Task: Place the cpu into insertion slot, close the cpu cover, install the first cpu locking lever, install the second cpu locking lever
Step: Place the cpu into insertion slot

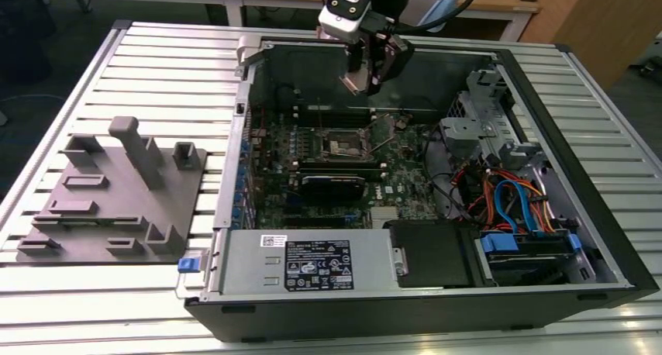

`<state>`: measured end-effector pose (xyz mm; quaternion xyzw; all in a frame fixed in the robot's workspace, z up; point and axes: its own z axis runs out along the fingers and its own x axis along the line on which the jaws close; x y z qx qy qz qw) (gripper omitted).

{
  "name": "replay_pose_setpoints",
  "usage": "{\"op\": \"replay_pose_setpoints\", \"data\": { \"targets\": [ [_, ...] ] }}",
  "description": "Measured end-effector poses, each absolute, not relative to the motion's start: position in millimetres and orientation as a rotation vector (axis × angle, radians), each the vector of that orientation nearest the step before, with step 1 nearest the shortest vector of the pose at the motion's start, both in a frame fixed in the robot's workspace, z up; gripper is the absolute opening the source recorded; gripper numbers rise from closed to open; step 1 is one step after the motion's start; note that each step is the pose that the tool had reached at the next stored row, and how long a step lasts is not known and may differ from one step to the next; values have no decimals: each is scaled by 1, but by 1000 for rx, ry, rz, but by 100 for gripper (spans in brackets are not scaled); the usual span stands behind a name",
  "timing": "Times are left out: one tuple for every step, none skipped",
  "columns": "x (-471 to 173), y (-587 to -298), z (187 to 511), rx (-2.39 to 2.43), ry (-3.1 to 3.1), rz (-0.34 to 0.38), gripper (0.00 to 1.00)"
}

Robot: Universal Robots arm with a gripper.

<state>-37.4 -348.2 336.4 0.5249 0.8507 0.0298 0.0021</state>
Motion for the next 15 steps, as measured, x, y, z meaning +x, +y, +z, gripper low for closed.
{"op": "replay_pose_setpoints", "data": {
  "targets": [
    [-37,-348,336,1648,2668,94,54],
    [-37,-348,336,1649,2667,94,54],
    [-37,-348,336,1652,2666,94,54],
    [-37,-348,336,1654,2664,93,54],
    [-37,-348,336,1657,2662,94,54],
    [-37,-348,336,1661,2660,93,54],
    [-37,-348,336,1665,2657,93,54],
    [-37,-348,336,1669,2655,93,54],
    [-37,-348,336,1673,2651,94,54],
    [-37,-348,336,1678,2648,93,54],
    [-37,-348,336,1683,2645,93,54],
    [-37,-348,336,1688,2642,93,54],
    [-37,-348,336,1694,2638,93,54],
    [-37,-348,336,1700,2633,93,54],
    [-37,-348,336,1708,2628,93,54]
  ]
}}
